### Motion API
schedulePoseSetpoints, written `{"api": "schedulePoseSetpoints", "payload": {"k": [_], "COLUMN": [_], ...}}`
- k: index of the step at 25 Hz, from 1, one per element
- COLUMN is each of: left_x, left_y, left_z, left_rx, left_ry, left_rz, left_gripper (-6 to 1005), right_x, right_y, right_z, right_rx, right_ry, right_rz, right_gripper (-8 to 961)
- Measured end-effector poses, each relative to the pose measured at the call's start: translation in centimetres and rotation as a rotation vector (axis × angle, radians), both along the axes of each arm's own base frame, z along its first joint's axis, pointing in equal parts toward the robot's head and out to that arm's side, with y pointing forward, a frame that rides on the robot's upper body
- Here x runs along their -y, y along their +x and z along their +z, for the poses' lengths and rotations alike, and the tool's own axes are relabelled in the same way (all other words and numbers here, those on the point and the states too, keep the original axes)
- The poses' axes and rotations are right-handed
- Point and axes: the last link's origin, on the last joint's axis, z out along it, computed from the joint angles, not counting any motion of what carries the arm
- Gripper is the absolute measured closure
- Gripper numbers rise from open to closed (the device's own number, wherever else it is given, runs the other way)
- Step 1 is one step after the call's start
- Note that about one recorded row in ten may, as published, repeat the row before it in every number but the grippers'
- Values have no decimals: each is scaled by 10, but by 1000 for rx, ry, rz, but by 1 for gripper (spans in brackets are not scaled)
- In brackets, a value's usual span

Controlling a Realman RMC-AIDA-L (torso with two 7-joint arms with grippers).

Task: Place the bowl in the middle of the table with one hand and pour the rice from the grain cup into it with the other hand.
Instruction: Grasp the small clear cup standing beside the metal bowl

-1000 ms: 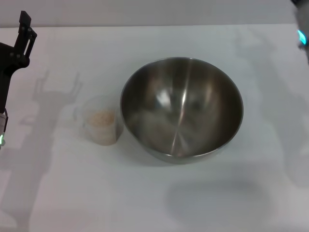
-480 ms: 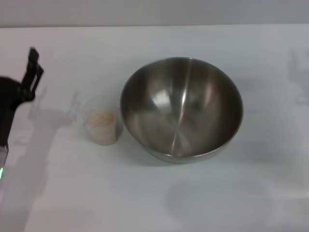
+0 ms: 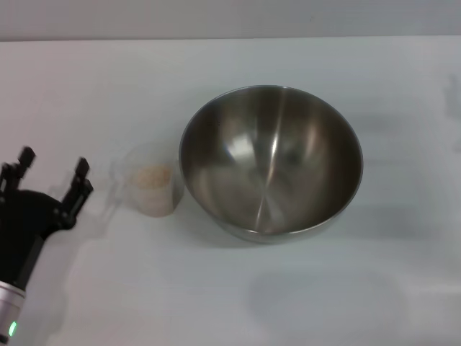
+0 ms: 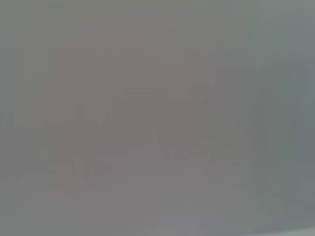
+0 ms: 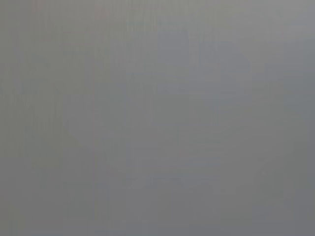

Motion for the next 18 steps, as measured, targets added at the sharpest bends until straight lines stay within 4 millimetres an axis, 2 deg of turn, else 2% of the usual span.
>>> {"api": "schedulePoseSetpoints", "payload": {"k": [1,9,10,18], "left_x": [5,7,4,-12], "left_y": [-3,-5,-5,-3], "left_z": [-8,-18,-25,-28], "left_rx": [-5,-23,-30,-44], "left_ry": [-43,-108,-147,-166], "left_rz": [23,39,59,66], "left_gripper": [265,267,268,270], "right_x": [-2,-5,-5,-3], "right_y": [-1,-3,-3,-2], "right_z": [0,1,1,1], "right_rx": [5,9,10,11], "right_ry": [-3,-4,-4,-2], "right_rz": [1,10,10,8], "right_gripper": [519,520,520,520]}}
